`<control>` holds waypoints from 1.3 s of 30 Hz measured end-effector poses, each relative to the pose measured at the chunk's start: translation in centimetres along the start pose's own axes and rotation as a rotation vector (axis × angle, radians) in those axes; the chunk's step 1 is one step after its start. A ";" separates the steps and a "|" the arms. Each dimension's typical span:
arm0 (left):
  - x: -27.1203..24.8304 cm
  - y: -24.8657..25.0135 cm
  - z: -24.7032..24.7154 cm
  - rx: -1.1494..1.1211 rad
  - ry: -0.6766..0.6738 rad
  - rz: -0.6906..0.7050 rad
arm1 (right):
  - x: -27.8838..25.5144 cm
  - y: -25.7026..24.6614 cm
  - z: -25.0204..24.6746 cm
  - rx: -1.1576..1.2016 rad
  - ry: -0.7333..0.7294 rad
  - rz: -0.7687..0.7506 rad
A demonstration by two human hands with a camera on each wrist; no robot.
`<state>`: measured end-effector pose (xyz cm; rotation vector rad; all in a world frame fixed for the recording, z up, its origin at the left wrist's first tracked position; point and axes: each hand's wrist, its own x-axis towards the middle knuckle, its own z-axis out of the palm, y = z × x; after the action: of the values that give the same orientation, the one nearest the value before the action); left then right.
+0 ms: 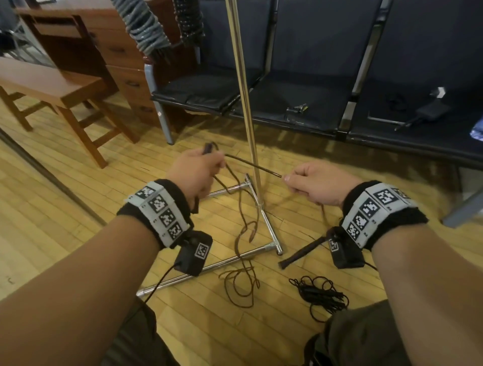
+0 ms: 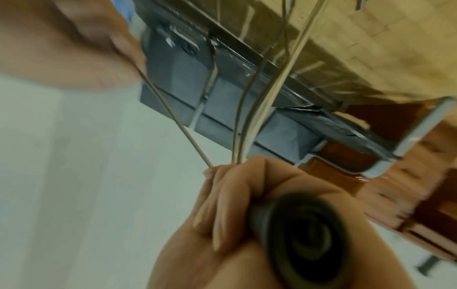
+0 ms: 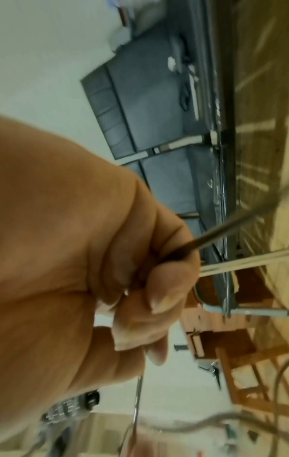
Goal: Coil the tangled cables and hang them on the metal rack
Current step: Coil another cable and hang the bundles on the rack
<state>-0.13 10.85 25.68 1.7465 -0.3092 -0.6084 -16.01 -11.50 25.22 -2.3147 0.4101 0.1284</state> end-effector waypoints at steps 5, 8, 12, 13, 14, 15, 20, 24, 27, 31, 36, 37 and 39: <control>1.2 -1.0 -3.9 0.185 0.249 -0.082 | -0.1 0.2 -0.1 -0.194 0.092 0.037; 0.3 -1.9 -2.7 0.646 0.219 -0.014 | 0.2 -0.7 0.5 -0.199 0.054 -0.011; -0.9 -2.2 0.1 0.706 0.091 0.105 | 0.1 -2.2 1.3 -0.138 -0.021 -0.046; -1.1 -2.1 0.6 0.692 0.054 0.123 | 0.0 -2.3 1.4 -0.132 -0.036 -0.049; -1.3 -2.1 1.1 0.674 0.001 0.137 | 0.0 -2.4 1.5 -0.119 -0.055 -0.051; -1.5 -2.0 1.5 0.651 -0.076 0.154 | 0.0 -2.5 1.6 -0.088 -0.076 -0.053; -1.8 -1.8 3.0 0.464 -0.466 0.148 | 0.0 -2.9 1.3 0.229 -0.144 -0.051; -1.0 -1.3 2.9 0.455 -0.279 0.222 | -0.2 -2.6 0.4 0.336 -0.137 -0.055; -0.2 -1.2 2.4 0.416 -0.171 0.240 | -0.2 -2.6 0.3 0.281 -0.122 -0.066; 0.5 -1.2 0.7 0.253 -0.114 0.128 | -0.1 -2.3 0.3 0.037 -0.014 -0.068; 1.2 -1.8 -0.5 0.265 -0.033 0.113 | 0.4 -2.2 1.3 0.080 0.009 -0.021; 1.3 -2.0 -0.5 0.270 -0.019 0.112 | 0.4 -2.2 1.4 0.113 0.020 -0.007; 1.3 -2.4 -0.4 0.314 -0.018 0.101 | 0.5 -2.2 1.3 0.194 0.066 0.005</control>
<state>0.91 11.12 23.09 2.0126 -0.5249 -0.5224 -14.80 -9.22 25.69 -2.1315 0.4416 0.0132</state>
